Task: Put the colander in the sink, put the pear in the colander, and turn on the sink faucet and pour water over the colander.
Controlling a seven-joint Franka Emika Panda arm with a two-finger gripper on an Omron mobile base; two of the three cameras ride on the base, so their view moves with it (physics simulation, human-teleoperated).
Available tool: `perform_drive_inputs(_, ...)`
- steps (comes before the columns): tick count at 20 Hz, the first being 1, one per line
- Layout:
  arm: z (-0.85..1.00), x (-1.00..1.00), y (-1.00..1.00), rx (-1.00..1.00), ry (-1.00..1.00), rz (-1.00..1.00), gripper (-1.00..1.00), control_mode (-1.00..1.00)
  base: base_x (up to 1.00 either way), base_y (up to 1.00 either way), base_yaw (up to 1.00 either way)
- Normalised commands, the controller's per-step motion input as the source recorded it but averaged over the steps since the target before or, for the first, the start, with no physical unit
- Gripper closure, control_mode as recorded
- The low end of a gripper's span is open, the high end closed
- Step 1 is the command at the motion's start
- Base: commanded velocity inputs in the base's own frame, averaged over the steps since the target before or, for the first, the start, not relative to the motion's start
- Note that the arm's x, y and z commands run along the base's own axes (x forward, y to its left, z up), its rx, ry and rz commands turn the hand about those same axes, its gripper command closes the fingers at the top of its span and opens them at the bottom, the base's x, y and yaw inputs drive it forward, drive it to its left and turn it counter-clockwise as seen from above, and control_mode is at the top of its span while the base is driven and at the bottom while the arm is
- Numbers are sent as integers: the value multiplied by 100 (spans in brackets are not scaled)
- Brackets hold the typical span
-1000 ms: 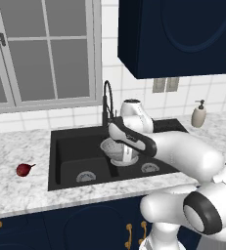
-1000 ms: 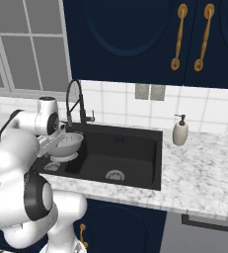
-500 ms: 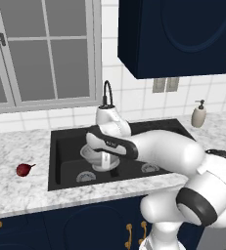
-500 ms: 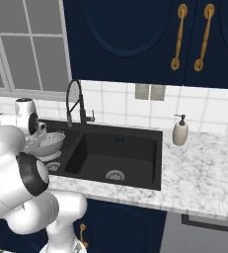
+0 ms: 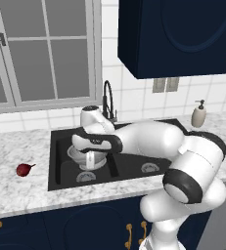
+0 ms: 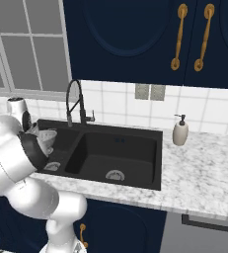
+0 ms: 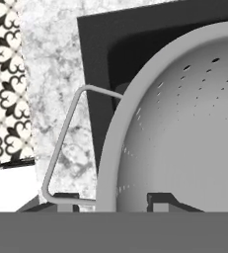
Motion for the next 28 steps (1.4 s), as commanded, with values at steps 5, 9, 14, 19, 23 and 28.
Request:
perform_drive_inputs(5, -29, 25, 19, -1, 0, 0, 100, -100, 0, 0, 0)
perform_drive_inputs(9, -38, 23, 8, 0, -2, 0, 100, -100, 0, 0, 0)
perform_drive_inputs(14, -34, 25, -1, 0, -5, 0, 100, -100, 0, 0, 0)
perform_drive_inputs(19, -38, 10, 0, 0, -1, -4, 100, -100, 0, 0, 0)
perform_drive_inputs(23, -31, 10, -1, 0, 0, -6, 100, -100, 0, 0, 0)
perform_drive_inputs(28, -13, 25, -9, 0, 0, -6, 100, -100, 0, 0, 0)
